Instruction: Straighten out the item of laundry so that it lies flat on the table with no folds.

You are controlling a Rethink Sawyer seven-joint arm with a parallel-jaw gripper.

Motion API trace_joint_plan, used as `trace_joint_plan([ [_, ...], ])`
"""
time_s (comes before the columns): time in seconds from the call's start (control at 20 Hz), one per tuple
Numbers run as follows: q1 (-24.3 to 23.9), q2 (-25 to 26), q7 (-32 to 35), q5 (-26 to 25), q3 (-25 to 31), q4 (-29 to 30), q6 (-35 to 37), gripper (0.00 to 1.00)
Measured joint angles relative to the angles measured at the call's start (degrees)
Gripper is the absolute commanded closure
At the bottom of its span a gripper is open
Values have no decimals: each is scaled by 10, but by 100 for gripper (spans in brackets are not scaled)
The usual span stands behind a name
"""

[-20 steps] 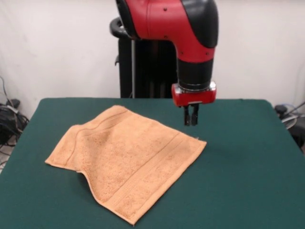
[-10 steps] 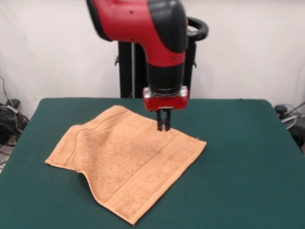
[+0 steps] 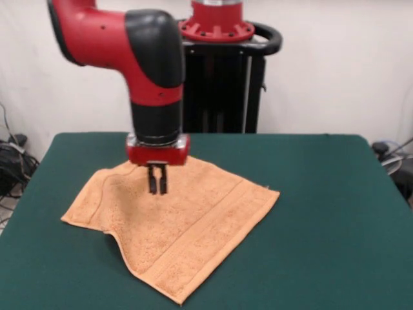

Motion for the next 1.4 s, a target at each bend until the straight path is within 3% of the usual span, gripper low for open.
trace_joint_plan([
  [0.75, -56, 42, 0, -69, 13, -76, 34, 100],
  [1.4, -96, 49, 0, -101, 59, -134, 151, 100],
])
